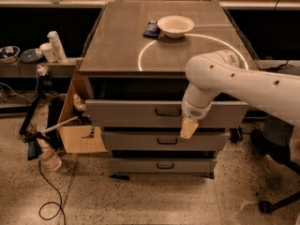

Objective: Close top drawer

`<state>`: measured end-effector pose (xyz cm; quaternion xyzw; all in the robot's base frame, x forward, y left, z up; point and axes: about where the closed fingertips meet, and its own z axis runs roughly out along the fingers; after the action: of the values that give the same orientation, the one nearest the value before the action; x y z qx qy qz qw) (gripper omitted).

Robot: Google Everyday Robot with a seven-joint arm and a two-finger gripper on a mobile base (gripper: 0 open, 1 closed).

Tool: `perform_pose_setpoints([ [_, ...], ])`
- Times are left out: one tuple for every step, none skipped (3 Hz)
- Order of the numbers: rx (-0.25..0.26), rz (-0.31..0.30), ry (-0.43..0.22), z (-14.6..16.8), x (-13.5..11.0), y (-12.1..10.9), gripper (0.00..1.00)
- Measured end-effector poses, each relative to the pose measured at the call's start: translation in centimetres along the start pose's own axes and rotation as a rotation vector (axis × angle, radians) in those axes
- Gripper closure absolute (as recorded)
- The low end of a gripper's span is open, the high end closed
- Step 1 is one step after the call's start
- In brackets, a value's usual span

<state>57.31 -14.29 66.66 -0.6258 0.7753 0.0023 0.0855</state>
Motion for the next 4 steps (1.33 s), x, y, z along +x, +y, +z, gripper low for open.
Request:
perform_pose_setpoints([
  [0.03,-0.014,0.036,0.8,-0.7,-3.7,0.0],
  [0.087,-0.013,0.079,0.9,-1.3,-8.4,0.0],
  [0.087,-0.013,0.079,0.9,-1.3,-8.4,0.0],
  [0.087,-0.013,0.079,0.9,-1.3,-8.4,0.18],
])
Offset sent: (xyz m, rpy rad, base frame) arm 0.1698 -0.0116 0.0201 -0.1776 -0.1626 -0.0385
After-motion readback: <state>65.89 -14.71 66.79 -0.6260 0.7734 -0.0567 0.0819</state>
